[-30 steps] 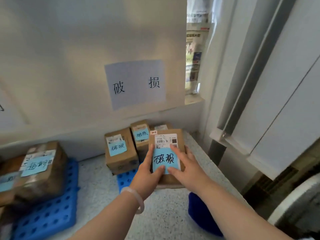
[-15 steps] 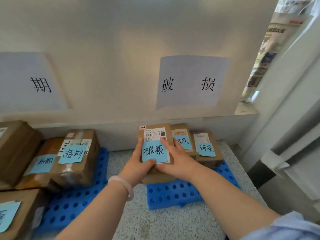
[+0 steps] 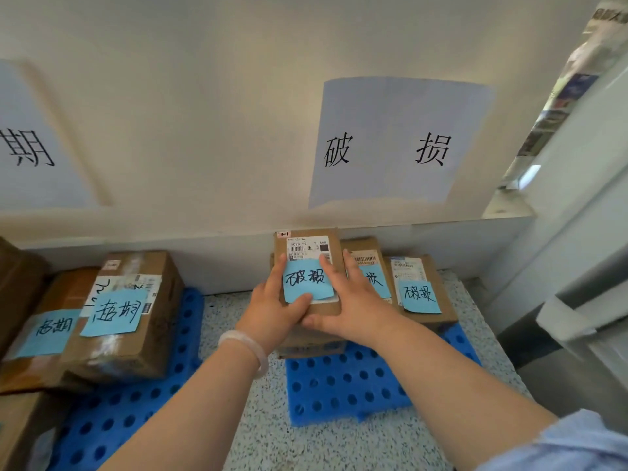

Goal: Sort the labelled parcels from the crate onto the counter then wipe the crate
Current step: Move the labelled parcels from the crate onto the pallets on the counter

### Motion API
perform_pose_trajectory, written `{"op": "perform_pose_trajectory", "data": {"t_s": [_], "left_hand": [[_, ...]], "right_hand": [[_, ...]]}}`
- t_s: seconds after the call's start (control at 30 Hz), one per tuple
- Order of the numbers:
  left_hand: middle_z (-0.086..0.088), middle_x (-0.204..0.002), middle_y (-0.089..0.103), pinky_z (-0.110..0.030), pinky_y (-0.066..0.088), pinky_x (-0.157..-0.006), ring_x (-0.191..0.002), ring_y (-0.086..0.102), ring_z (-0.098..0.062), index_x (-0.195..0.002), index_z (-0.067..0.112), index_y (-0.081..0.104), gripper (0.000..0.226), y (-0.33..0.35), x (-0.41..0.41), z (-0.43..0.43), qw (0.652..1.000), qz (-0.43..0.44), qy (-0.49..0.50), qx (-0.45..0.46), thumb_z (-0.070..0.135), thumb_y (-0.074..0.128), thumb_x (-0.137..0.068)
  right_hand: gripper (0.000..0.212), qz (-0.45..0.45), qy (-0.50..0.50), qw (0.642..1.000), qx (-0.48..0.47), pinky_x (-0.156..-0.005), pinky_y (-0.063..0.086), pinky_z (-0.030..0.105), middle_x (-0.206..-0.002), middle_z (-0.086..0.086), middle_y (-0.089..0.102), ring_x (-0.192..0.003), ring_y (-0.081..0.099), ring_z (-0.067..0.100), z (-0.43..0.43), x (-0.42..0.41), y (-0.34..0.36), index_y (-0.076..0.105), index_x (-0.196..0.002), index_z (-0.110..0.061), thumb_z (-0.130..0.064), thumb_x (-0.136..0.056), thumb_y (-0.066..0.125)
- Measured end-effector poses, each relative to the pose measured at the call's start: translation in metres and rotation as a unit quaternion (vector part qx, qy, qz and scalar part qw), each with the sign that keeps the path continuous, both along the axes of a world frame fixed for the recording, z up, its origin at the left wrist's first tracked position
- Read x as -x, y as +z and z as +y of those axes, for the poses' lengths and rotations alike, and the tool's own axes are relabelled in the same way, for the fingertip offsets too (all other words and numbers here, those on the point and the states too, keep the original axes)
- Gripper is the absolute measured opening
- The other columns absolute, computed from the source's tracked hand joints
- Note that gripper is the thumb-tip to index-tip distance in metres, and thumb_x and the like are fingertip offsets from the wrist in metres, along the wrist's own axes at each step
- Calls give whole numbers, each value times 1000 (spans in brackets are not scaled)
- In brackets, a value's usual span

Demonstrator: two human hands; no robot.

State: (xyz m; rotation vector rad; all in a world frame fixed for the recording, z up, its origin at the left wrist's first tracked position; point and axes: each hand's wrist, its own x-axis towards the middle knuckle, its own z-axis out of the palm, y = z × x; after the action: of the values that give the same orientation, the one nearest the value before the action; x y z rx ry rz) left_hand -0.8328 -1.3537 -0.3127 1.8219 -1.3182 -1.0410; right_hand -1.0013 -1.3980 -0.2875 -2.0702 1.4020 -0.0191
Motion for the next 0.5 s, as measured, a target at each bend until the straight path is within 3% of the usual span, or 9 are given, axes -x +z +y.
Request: {"op": "perform_pose_trajectory", "data": {"t_s": [0.07,0.17,0.27,0.37,0.5], "left_hand": [[1,-131,38,-41,46,-100,-117,44,-18,-149,53,4,84,0,-3,-7,999,-31,-9,-1,51,61,-87],[-3,-136,36,-39,44,-102,-115,42,-17,-151,48,5,83,-4,-7,-17,999,-41,-13,6,46,60,-90],[-3,-135,39,-37,45,-98,-112,45,-17,-151,48,3,83,-4,-8,-26,998,-53,-25,2,52,58,-89],[-3,-135,43,-43,50,-96,-111,53,-22,-149,53,0,88,-2,-7,-32,998,-54,-28,-6,63,55,-82],[-3,-131,48,-34,54,-81,-100,59,-17,-150,51,-1,81,-4,-7,-32,999,-32,-24,-14,48,56,-92]], "right_hand": [[109,14,12,999,37,-120,11,46,-157,-18,-31,-150,-13,15,-3,0,1,-8,-153,-46,-76,-74,60],[105,29,37,994,102,-120,4,41,-158,-18,-27,-148,-18,7,-8,-2,-1,-4,-156,-37,-77,-78,54],[105,56,49,991,112,-121,1,41,-161,-16,-22,-147,-19,7,-17,-4,1,-6,-156,-35,-79,-79,49],[105,104,65,987,103,-120,-3,39,-161,-13,-23,-148,-18,10,-25,-5,10,-9,-155,-34,-80,-80,46],[100,115,53,986,110,-120,-2,40,-163,-11,-18,-149,-15,13,-20,-7,17,-6,-157,-33,-77,-83,45]]}}
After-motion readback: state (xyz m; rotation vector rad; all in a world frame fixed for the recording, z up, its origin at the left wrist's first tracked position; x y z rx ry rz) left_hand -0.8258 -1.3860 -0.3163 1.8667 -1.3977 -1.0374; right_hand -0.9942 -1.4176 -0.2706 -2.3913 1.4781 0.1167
